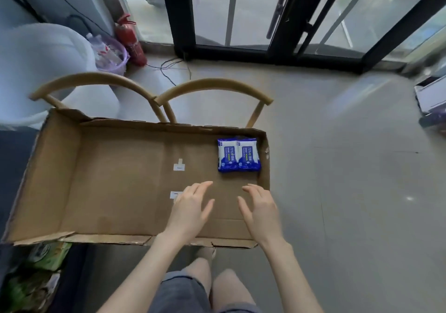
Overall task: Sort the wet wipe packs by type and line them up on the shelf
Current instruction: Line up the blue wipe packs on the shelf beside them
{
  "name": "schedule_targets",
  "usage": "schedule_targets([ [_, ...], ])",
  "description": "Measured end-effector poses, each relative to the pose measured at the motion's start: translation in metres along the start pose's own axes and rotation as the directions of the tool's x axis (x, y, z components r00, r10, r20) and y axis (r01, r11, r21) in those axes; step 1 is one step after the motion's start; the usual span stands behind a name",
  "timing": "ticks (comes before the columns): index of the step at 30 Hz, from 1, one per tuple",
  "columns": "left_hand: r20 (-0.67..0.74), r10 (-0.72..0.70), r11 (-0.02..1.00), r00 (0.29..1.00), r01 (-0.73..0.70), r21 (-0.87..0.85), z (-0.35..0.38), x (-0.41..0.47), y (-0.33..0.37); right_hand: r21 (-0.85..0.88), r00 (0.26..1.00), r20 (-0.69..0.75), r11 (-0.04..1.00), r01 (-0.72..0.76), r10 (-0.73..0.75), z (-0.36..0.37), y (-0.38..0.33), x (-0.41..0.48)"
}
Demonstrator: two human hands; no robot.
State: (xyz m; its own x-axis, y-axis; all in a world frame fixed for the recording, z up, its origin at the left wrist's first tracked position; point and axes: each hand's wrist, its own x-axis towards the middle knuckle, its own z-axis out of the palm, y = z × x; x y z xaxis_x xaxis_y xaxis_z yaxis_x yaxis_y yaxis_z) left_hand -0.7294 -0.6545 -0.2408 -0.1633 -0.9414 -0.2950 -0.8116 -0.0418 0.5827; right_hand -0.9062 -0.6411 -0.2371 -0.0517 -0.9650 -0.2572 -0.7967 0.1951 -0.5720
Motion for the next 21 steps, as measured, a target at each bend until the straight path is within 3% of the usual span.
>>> schedule_targets([
  [12, 0.095, -0.267, 0.947, 0.959, 0.279, -0.16, 0.092, 0.152, -0.009, 0.085, 0.965, 0.164, 0.972, -0.221, 0.205, 0.028, 0.083, 0.154],
  [21, -0.006, -0.589, 0.762, 0.808, 0.552, -0.339, 0.192, 0.235, -0.038, 0.159, 0.918, 0.27, 0.927, -0.339, 0.289, 0.098, 0.165, 0.238],
])
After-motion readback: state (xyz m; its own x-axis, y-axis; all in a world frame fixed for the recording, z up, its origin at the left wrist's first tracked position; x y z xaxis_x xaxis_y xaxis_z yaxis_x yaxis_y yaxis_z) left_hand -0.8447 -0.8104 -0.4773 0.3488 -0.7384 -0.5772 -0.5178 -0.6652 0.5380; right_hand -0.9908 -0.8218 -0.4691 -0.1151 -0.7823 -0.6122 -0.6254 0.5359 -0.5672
